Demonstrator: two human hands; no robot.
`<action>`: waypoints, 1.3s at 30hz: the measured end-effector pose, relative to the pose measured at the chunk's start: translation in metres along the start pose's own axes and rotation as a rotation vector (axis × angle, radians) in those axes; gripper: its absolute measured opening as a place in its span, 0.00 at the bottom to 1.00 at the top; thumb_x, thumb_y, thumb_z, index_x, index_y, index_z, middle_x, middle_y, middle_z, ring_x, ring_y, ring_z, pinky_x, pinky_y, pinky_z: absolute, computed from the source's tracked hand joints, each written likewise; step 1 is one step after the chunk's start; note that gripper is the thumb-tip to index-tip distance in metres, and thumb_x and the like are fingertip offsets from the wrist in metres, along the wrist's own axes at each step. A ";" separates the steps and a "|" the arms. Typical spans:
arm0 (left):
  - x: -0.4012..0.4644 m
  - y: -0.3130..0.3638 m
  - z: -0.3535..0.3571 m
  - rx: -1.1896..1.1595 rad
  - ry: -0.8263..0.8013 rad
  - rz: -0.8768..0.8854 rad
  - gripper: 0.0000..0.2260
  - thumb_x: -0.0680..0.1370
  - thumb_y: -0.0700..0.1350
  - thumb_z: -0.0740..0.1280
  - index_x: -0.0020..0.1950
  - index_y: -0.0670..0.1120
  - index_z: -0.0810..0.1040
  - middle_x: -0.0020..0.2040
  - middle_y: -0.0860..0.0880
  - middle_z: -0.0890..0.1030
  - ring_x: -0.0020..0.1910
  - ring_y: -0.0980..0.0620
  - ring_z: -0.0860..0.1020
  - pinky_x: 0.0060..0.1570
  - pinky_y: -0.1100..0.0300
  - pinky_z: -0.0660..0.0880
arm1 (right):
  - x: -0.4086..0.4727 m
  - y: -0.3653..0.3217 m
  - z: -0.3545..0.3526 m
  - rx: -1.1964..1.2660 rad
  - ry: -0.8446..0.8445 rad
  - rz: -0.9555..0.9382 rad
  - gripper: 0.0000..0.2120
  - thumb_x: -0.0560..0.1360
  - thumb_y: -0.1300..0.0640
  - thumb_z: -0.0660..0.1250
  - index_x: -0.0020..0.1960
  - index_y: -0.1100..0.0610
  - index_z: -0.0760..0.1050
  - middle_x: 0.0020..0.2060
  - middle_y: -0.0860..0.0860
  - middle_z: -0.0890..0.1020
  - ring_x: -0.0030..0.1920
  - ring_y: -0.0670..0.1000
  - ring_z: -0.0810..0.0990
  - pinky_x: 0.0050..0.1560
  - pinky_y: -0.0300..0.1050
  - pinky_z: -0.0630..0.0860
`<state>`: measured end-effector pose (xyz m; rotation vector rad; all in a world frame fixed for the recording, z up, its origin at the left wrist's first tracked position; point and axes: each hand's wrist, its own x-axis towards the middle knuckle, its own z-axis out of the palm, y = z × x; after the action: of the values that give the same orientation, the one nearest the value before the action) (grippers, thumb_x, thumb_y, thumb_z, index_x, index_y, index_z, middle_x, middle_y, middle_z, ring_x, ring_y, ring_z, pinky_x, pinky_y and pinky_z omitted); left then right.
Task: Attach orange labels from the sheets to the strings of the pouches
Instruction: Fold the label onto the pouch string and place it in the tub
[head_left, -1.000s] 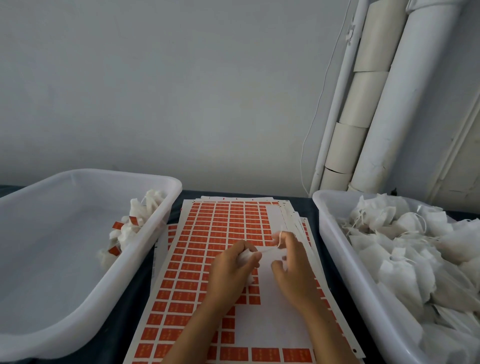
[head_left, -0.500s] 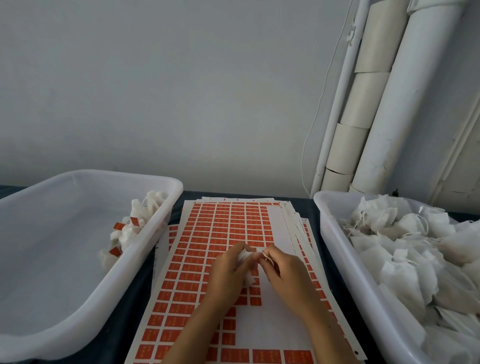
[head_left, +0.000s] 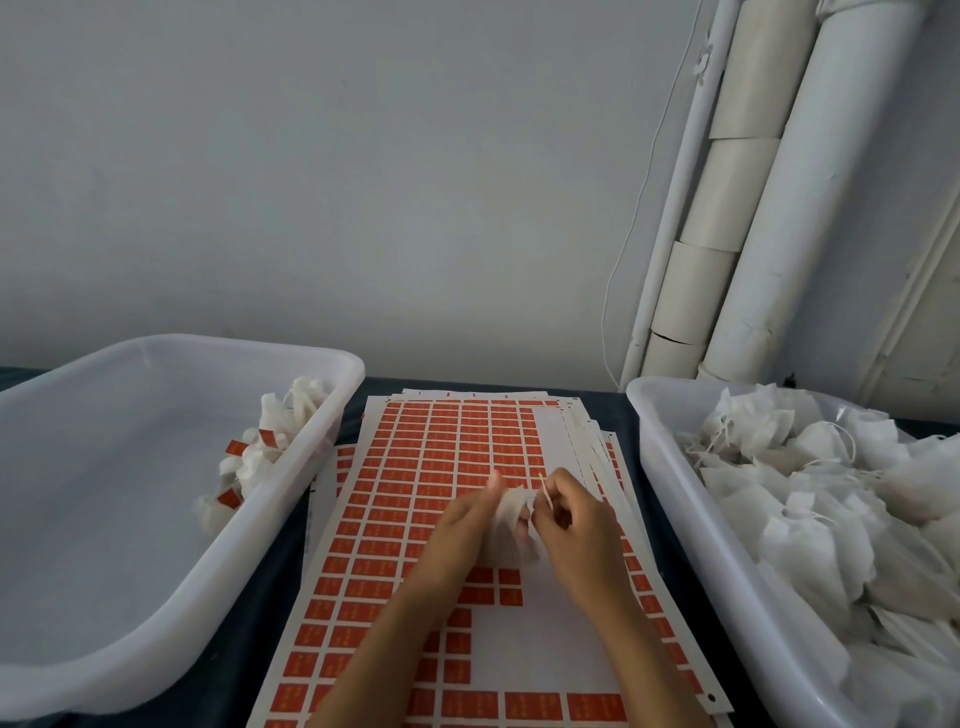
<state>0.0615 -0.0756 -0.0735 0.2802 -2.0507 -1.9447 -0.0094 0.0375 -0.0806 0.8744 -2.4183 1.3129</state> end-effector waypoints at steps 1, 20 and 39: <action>0.001 0.000 -0.003 -0.071 -0.048 -0.040 0.21 0.76 0.63 0.53 0.47 0.53 0.81 0.42 0.57 0.83 0.43 0.57 0.81 0.42 0.68 0.76 | 0.000 0.001 0.001 0.022 -0.023 -0.006 0.06 0.75 0.54 0.66 0.44 0.46 0.69 0.42 0.36 0.76 0.37 0.36 0.76 0.38 0.23 0.73; 0.000 0.001 -0.006 -0.184 0.040 -0.023 0.12 0.80 0.41 0.61 0.50 0.50 0.84 0.46 0.51 0.84 0.46 0.52 0.82 0.41 0.65 0.77 | -0.006 0.002 0.011 0.096 -0.181 0.047 0.07 0.77 0.51 0.61 0.55 0.47 0.71 0.42 0.35 0.76 0.39 0.38 0.78 0.39 0.25 0.74; 0.006 -0.011 -0.001 0.284 0.372 0.172 0.08 0.74 0.38 0.70 0.41 0.51 0.79 0.37 0.55 0.81 0.38 0.56 0.80 0.37 0.69 0.78 | -0.006 -0.007 0.005 0.201 -0.086 0.120 0.04 0.76 0.56 0.66 0.43 0.51 0.73 0.34 0.45 0.79 0.33 0.41 0.80 0.29 0.33 0.76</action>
<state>0.0557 -0.0790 -0.0844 0.4711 -2.0163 -1.3795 0.0005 0.0329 -0.0815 0.8630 -2.4688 1.6175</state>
